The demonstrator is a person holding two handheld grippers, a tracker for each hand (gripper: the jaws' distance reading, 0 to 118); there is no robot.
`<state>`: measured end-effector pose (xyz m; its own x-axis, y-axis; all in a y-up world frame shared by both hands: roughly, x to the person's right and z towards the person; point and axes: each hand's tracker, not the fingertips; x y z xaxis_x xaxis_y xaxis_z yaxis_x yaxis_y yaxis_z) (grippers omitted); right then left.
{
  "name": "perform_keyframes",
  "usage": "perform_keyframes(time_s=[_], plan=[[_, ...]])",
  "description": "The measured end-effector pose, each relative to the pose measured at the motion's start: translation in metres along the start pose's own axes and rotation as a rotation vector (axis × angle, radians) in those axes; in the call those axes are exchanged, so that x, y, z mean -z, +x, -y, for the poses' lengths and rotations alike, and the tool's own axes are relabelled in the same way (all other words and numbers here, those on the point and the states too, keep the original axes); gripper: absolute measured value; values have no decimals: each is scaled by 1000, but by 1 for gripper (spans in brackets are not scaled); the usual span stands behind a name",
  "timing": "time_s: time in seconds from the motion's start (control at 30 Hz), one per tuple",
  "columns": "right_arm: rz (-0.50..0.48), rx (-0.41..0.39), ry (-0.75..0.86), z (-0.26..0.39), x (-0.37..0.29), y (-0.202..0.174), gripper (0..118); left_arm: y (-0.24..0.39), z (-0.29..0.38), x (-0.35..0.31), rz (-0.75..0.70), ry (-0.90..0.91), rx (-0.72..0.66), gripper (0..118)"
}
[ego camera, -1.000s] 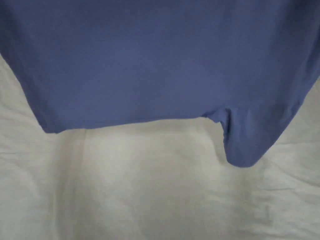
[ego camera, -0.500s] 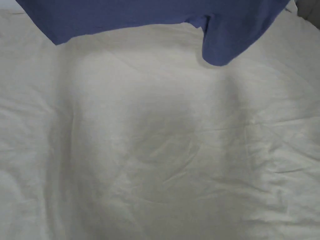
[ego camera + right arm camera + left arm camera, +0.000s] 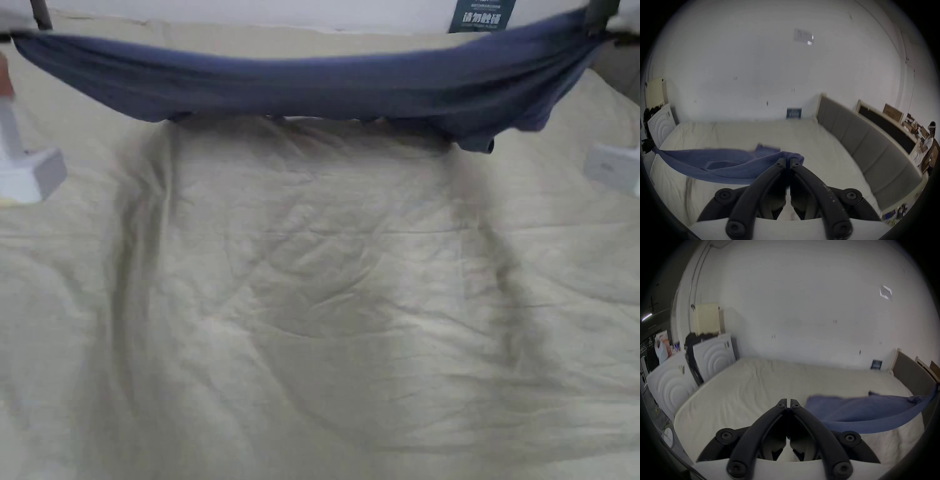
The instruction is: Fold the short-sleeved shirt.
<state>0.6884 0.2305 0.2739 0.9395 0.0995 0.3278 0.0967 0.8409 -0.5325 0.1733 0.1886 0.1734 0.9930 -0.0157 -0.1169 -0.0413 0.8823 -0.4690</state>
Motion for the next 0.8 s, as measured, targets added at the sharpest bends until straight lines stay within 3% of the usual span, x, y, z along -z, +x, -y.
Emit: perform_keyframes(time_s=[0.13,0.3,0.47,0.7,0.8], plan=[[-12,28,-133,95,-1,9,5,-15,87,-15,20,-104,34,2],[-30,2,-256,191,-10,21,5,-43,176,-44,45,-226,-41,2],[-35,-56,-290,245,-35,19,5,-61,230,-78,42,-259,-18,2],[-36,-22,-271,293,-72,31,5,-63,270,-114,39,-264,29,2],[-74,-21,-307,311,-74,43,6,-71,278,-123,30,-270,-31,2]])
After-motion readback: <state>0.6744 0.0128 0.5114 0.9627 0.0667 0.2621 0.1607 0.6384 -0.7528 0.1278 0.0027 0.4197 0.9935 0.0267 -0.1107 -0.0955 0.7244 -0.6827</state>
